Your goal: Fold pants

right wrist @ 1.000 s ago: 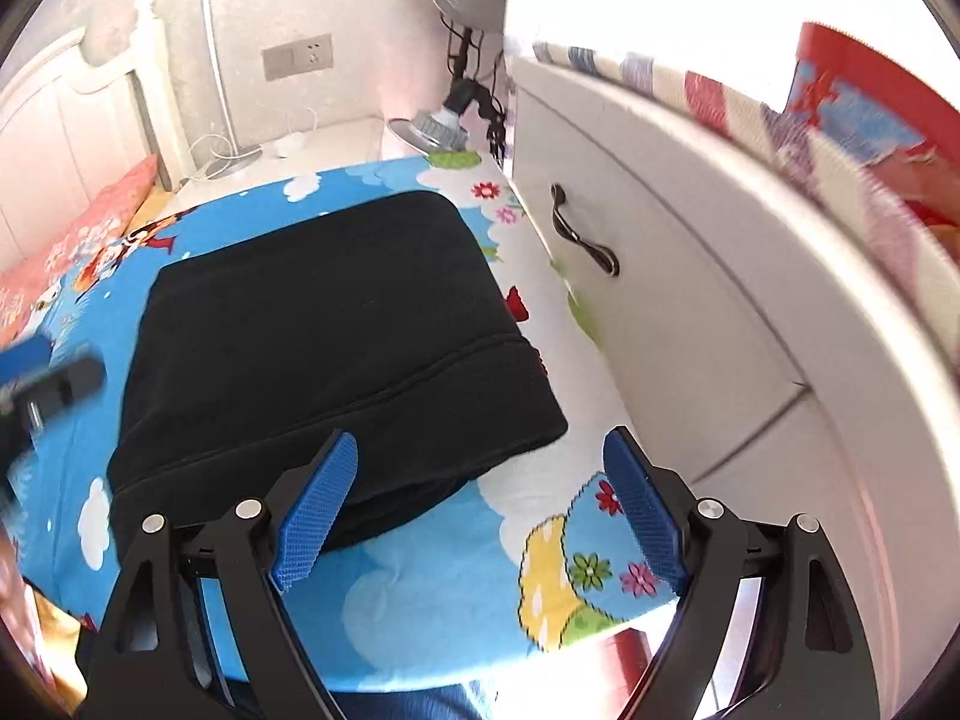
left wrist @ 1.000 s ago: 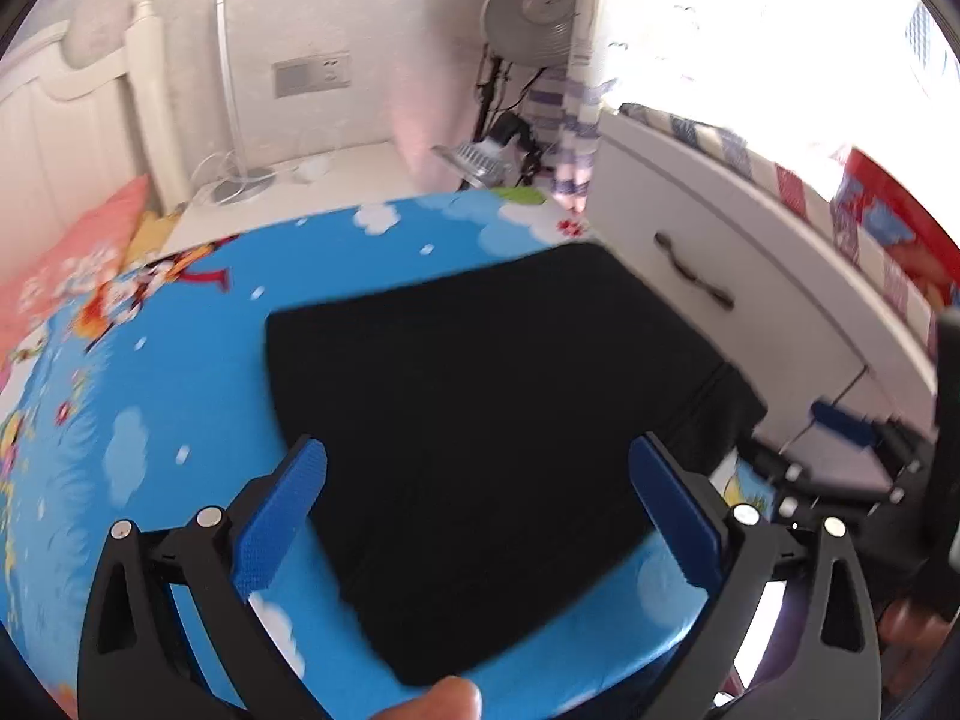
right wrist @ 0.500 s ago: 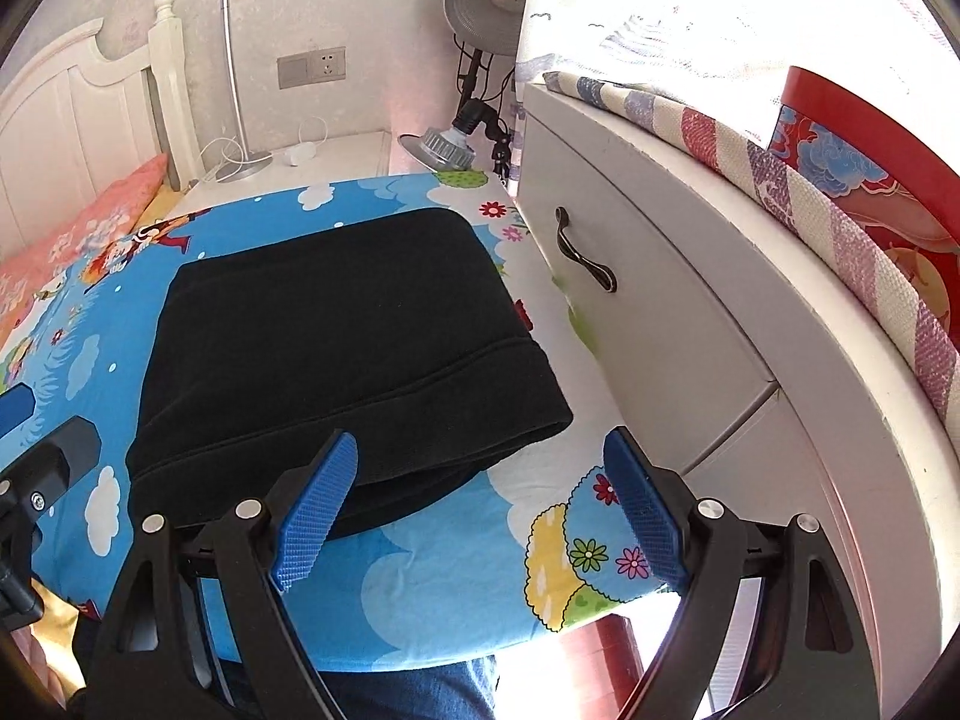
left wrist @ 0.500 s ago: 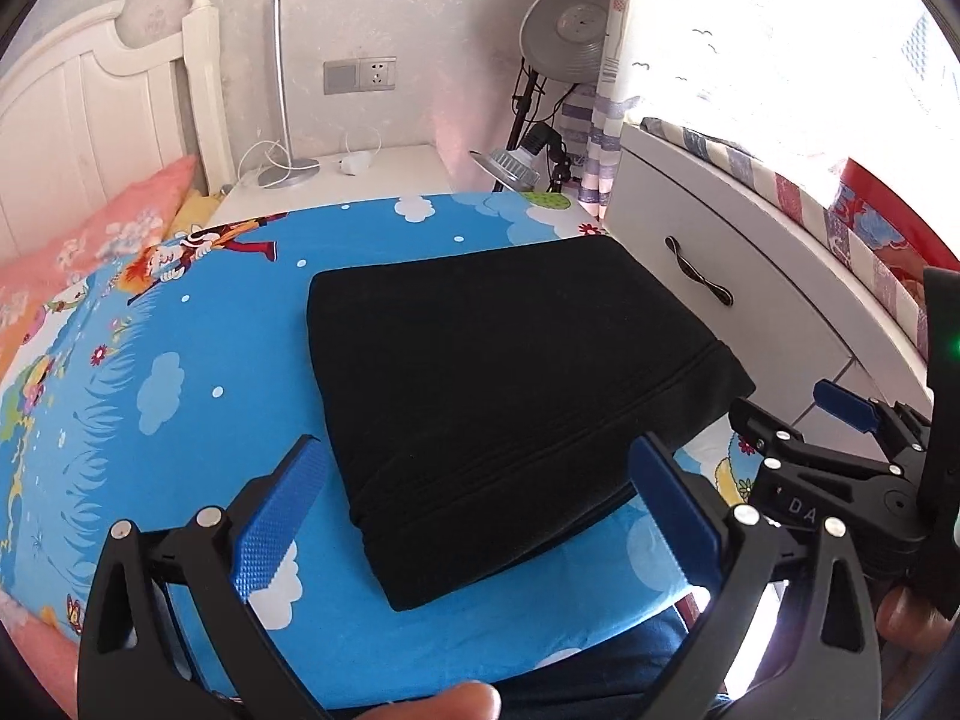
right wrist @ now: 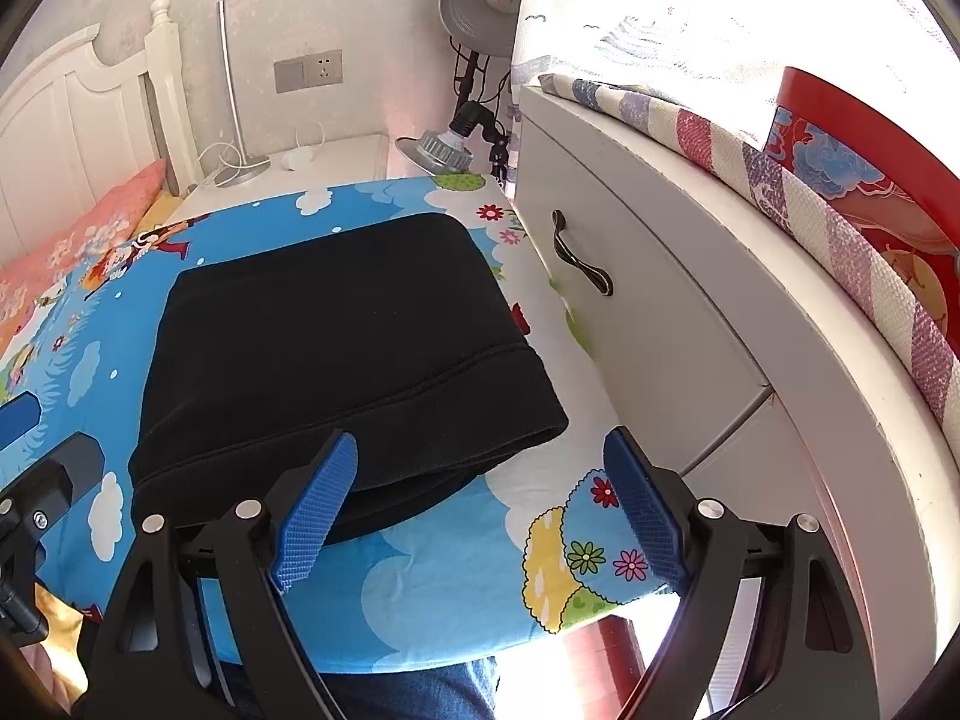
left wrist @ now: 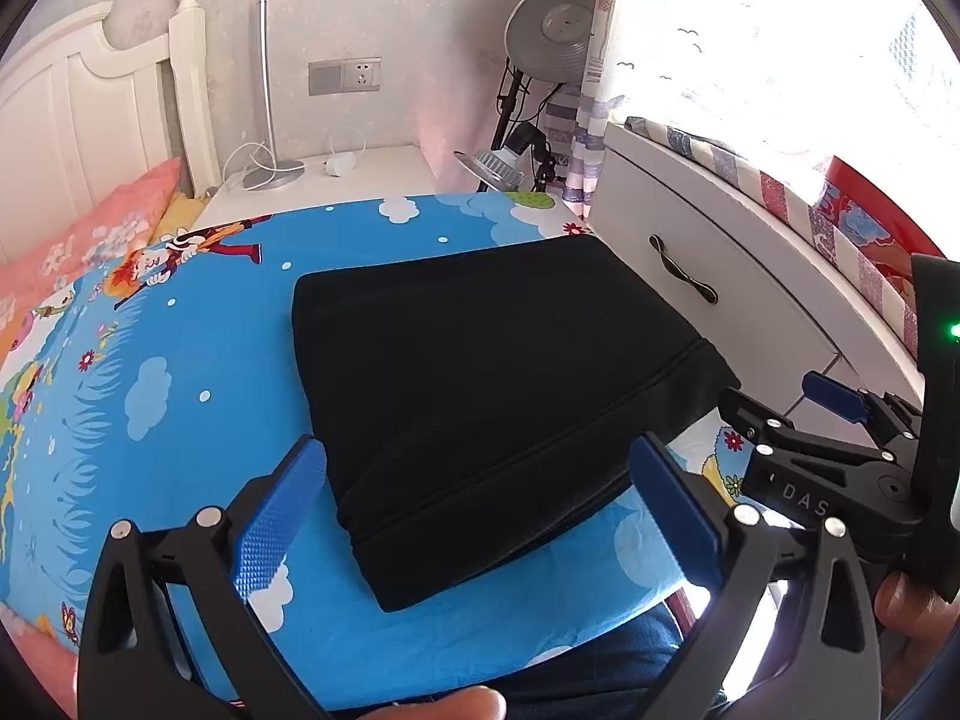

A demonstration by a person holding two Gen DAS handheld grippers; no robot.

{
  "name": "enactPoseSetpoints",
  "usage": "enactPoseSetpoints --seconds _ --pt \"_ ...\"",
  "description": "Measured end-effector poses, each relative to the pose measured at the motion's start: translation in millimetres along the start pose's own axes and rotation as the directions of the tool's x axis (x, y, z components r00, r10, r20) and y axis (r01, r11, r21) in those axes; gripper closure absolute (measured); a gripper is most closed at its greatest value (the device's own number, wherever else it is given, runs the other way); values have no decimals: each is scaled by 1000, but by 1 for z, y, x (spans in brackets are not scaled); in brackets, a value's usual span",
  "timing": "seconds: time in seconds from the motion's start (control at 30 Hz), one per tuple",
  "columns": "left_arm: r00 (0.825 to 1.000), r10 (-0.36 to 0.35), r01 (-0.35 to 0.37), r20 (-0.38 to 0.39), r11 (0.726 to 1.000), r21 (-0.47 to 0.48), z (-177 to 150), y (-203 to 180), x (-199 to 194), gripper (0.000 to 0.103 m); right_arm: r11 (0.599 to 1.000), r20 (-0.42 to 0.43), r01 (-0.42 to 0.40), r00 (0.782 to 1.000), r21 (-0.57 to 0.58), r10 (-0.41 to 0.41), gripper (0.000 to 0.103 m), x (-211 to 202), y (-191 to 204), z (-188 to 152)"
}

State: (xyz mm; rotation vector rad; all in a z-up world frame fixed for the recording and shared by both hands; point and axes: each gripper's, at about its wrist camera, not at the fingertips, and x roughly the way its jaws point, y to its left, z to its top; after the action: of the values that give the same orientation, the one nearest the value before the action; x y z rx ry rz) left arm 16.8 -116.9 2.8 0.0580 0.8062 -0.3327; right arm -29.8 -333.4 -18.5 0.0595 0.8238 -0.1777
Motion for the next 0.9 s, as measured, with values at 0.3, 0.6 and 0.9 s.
enactPoseSetpoints --seconds 0.3,0.6,0.9 --pt "1000 5 -5 -2 1000 1 1 1 2 2 1000 2 -5 1000 -2 5 22 -1 0 1" --pt "1000 6 -6 2 1000 5 0 0 2 2 1000 2 -4 1000 -3 4 22 -2 0 1" --pt "1000 5 -5 -1 1000 3 0 0 2 2 1000 2 -5 1000 -1 5 22 -1 0 1"
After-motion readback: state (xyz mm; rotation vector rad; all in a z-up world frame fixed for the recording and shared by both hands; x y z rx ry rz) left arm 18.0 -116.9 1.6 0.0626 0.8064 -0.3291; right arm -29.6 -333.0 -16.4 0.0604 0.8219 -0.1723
